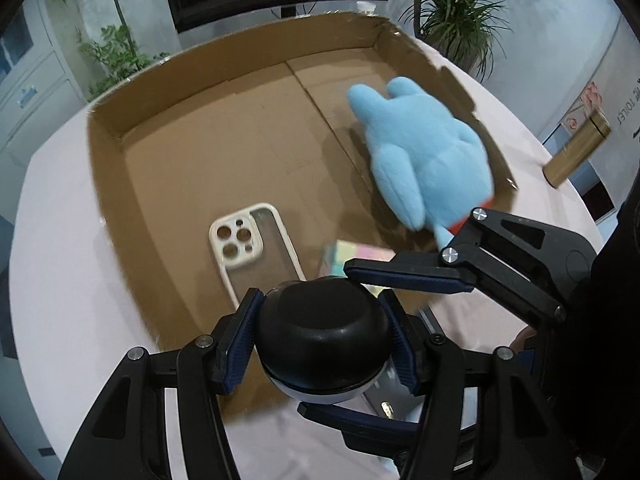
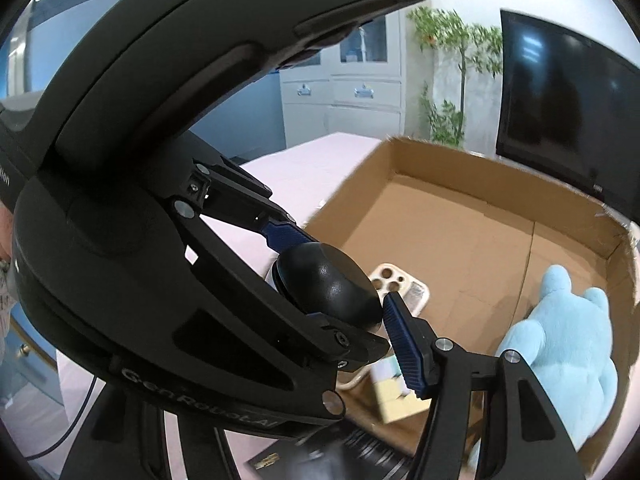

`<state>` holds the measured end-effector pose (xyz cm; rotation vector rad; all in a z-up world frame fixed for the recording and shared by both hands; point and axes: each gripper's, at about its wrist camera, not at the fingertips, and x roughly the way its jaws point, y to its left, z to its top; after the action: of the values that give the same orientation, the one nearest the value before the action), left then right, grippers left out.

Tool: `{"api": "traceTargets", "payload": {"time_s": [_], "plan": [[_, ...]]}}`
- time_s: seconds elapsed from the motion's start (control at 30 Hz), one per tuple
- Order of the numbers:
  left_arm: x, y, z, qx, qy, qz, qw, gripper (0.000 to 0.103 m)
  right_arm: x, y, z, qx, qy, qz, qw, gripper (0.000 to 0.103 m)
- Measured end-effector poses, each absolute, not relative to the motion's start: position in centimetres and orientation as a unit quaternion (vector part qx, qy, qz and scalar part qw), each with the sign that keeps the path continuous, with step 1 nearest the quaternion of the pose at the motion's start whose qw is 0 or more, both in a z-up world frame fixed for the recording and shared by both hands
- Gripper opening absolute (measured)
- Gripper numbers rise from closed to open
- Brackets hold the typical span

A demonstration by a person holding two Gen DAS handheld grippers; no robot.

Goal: Organize objects
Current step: 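Carry the speaker into the box and release it onto the phone case, then withdraw the left tool and grasp the large white earbud case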

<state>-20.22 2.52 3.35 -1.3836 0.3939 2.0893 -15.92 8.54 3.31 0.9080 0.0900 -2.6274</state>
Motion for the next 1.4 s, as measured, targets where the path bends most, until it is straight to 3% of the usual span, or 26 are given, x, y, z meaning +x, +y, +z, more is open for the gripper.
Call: {"api": "traceTargets", "payload": {"time_s": [0.3,0.77,0.83,0.9,1.1,1.4], "plan": [[-25.5,1.9,-2.1,-0.557,0.106,0.766,0.301,0.057,-22.1,10.7,-1.2,0.365,0.012,-0.911,0.192,0.06],[-25.7,2.2,-5.1,-0.567,0.098,0.759,0.306,0.06,-22.0,9.1,-2.9,0.406,0.048,-0.894,0.182,0.06],[-25.4,2.2,-5.1,-0.565,0.099,0.763,0.299,0.081,-21.9,8.9,-3.0,0.41,0.059,-0.894,0.173,0.06],[-25.2,2.0,-5.0,-0.56,0.099,0.772,0.284,0.086,-21.8,8.8,-2.9,0.413,0.067,-0.892,0.171,0.062],[-24.4,0.9,-3.6,-0.556,0.065,0.779,0.283,0.086,-20.7,9.0,-1.2,0.403,0.065,-0.898,0.167,0.064],[-18.7,-2.6,3.4,-0.498,0.065,0.816,0.287,0.087,-13.1,9.6,5.0,0.336,0.062,-0.922,0.182,0.065]]}}
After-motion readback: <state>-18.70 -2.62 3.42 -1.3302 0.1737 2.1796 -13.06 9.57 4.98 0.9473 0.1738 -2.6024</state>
